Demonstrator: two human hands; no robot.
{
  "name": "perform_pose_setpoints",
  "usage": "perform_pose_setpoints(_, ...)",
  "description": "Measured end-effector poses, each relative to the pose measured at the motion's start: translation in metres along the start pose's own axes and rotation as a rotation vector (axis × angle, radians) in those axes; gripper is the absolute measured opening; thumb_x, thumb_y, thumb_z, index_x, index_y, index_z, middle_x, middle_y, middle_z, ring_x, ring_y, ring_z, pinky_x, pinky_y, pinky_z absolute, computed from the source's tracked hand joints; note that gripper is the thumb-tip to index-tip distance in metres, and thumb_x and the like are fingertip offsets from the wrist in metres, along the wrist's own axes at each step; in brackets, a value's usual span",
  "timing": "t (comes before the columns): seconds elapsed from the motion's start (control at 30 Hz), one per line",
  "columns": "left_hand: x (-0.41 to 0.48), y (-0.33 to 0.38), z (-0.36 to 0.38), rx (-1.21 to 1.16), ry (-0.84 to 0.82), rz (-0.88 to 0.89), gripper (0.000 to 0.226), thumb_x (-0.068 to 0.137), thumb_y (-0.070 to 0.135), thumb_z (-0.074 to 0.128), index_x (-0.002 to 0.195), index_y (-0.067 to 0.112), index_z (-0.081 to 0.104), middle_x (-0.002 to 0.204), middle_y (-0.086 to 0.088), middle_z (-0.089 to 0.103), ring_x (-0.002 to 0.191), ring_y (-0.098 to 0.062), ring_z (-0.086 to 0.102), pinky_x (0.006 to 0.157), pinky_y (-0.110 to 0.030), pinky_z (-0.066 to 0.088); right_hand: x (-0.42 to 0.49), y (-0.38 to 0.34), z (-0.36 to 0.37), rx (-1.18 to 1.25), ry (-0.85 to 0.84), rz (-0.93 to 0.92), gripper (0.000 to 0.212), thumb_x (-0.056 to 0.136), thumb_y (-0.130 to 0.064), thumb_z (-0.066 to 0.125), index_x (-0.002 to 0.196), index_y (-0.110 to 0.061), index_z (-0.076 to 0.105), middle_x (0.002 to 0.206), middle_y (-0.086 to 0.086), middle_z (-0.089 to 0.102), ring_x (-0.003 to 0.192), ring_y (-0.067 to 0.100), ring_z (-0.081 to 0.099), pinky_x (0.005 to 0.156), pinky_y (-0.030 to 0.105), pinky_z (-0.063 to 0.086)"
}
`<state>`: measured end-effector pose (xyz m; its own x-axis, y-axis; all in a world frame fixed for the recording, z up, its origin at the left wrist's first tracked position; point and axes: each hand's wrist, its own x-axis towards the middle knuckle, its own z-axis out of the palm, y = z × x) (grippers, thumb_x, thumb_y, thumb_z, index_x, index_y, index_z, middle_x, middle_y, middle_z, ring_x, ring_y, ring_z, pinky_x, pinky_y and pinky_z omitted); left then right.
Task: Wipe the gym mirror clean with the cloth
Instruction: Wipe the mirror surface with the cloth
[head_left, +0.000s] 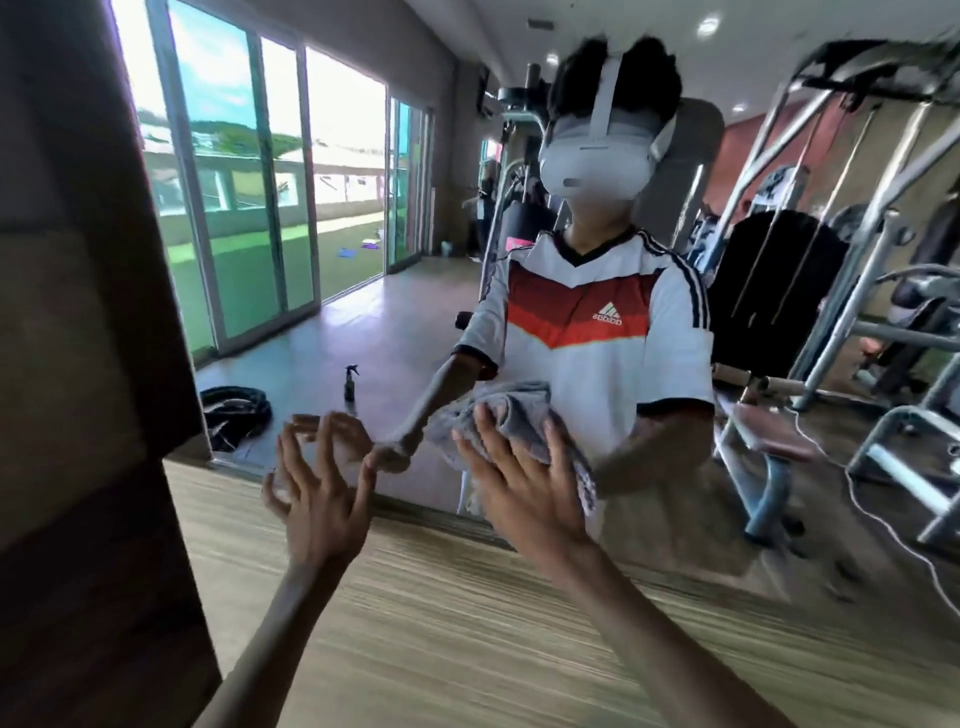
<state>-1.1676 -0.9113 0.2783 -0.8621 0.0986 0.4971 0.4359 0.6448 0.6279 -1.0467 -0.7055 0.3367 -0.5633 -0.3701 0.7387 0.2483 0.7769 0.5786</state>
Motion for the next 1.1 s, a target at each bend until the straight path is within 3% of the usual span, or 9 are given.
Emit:
perform_pose_setpoints(0.13, 0.013, -0.039, -0.024, 0.098, -0.062, -0.022, 0.088, 0.086, 0.082, 0.015, 0.159, 0.033, 0.015, 0.167, -0.015, 0.004, 0.153, -0.037, 0.007, 0.111, -0.071, 0.014, -0.021, 0.013, -0.003, -0.024, -0.159, -0.322, 0.052, 0.097, -0.016, 0.039, 0.148, -0.023, 0.048, 0.158, 0.000, 0.034, 0.114, 0.014, 0.063, 0.123, 0.052, 0.001)
perform_pose_setpoints(0.4, 0.038, -0.074, -0.044, 0.067, -0.110, -0.118, 0.089, 0.080, 0.084, 0.013, 0.158, 0.042, 0.001, 0.166, -0.017, -0.010, 0.152, -0.043, 0.010, 0.114, -0.068, 0.016, 0.108, -0.055, 0.005, -0.023, 0.043, -0.036, 0.057, 0.095, -0.022, 0.045, 0.152, -0.019, 0.039, 0.161, 0.005, 0.024, 0.146, 0.019, 0.028, 0.121, 0.057, 0.007)
perform_pose_setpoints(0.5, 0.036, -0.082, -0.042, 0.081, -0.098, -0.163, 0.091, 0.079, 0.086, 0.013, 0.158, 0.044, -0.002, 0.167, -0.015, -0.006, 0.153, -0.039, 0.011, 0.116, -0.065, 0.015, 0.092, -0.096, 0.023, -0.125, -0.170, -0.386, 0.067, 0.094, -0.027, 0.041, 0.157, -0.019, 0.023, 0.164, 0.005, 0.016, 0.149, 0.018, 0.022, 0.121, 0.056, -0.007)
perform_pose_setpoints(0.6, 0.033, -0.096, -0.047, 0.140, -0.102, -0.195, 0.079, 0.093, 0.077, 0.027, 0.159, 0.043, 0.000, 0.169, -0.008, 0.001, 0.155, -0.025, 0.003, 0.118, -0.060, 0.007, 0.079, -0.083, 0.019, -0.084, -0.331, -0.625, 0.067, 0.086, -0.039, 0.060, 0.149, -0.023, 0.044, 0.155, -0.005, 0.040, 0.132, 0.008, 0.050, 0.121, 0.053, -0.011)
perform_pose_setpoints(0.7, 0.034, -0.109, -0.056, 0.136, -0.165, -0.235, 0.071, 0.100, 0.062, 0.029, 0.158, 0.042, -0.006, 0.169, 0.003, -0.002, 0.155, -0.015, -0.005, 0.118, -0.059, 0.000, 0.113, -0.077, 0.015, -0.058, -0.263, -0.498, 0.084, 0.080, -0.046, 0.071, 0.149, -0.019, 0.033, 0.157, -0.001, 0.030, 0.128, 0.010, 0.055, 0.120, 0.054, -0.006)
perform_pose_setpoints(0.87, 0.035, -0.114, -0.063, 0.110, -0.150, -0.233, 0.069, 0.105, 0.046, 0.034, 0.161, 0.027, -0.003, 0.168, 0.008, 0.012, 0.154, -0.009, -0.004, 0.118, -0.053, -0.007, 0.180, -0.126, 0.013, -0.051, -0.171, -0.298, 0.083, 0.092, -0.051, 0.049, 0.154, -0.015, 0.007, 0.162, 0.005, 0.001, 0.150, 0.018, 0.023, 0.116, 0.057, -0.017)
perform_pose_setpoints(0.93, 0.033, -0.124, -0.063, 0.140, -0.120, -0.229, 0.069, 0.104, 0.048, 0.033, 0.161, 0.024, 0.003, 0.167, 0.009, 0.017, 0.154, -0.010, -0.006, 0.119, -0.053, -0.007, 0.176, -0.144, 0.021, -0.067, -0.257, -0.405, 0.079, 0.094, -0.053, 0.047, 0.155, -0.015, 0.015, 0.163, 0.004, 0.010, 0.150, 0.021, 0.023, 0.116, 0.059, -0.019)
perform_pose_setpoints(1.03, 0.034, -0.140, -0.066, 0.258, -0.148, -0.197, 0.066, 0.100, 0.058, 0.023, 0.160, 0.032, 0.015, 0.168, 0.010, 0.000, 0.154, -0.013, -0.011, 0.117, -0.055, -0.006, 0.142, -0.136, 0.025, -0.098, -0.450, -0.739, 0.058, 0.093, -0.046, 0.049, 0.146, -0.023, 0.047, 0.148, -0.004, 0.050, 0.135, 0.015, 0.047, 0.115, 0.058, -0.022)
perform_pose_setpoints(1.1, 0.038, -0.145, -0.070, 0.303, -0.180, -0.163, 0.059, 0.104, 0.053, 0.031, 0.159, 0.034, 0.020, 0.168, 0.008, -0.002, 0.154, -0.013, -0.011, 0.118, -0.056, -0.006, 0.135, -0.118, 0.018, -0.087, -0.462, -0.824, 0.051, 0.092, -0.043, 0.053, 0.139, -0.022, 0.053, 0.143, -0.004, 0.055, 0.131, 0.013, 0.049, 0.113, 0.058, -0.026)
